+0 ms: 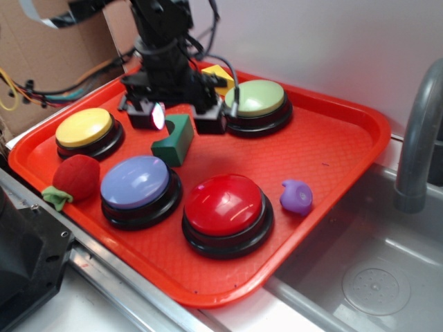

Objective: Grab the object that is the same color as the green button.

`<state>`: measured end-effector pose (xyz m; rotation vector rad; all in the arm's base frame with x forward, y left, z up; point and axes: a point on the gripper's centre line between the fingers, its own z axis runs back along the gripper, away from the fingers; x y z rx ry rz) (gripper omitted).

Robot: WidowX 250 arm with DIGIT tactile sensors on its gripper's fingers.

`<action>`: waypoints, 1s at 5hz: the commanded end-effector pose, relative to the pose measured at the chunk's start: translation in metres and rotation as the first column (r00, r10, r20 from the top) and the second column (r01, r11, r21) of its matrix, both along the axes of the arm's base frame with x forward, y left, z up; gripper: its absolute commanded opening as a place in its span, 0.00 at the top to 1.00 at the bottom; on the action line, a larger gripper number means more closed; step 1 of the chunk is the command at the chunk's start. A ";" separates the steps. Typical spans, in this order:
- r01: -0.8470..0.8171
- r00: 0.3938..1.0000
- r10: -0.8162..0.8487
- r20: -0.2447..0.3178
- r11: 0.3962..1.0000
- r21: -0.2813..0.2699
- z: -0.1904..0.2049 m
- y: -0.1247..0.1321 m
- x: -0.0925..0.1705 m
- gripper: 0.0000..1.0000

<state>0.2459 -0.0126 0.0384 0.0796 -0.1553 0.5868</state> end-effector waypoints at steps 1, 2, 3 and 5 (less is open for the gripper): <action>0.006 1.000 -0.006 0.008 1.000 -0.008 -0.025 0.007 0.007 0.60; 0.035 0.999 -0.036 -0.017 0.998 -0.047 -0.023 0.008 0.005 1.00; 0.085 0.996 -0.086 -0.017 0.995 -0.051 -0.018 0.010 0.005 1.00; 0.270 0.963 -0.269 -0.015 0.962 0.051 0.047 0.014 0.012 1.00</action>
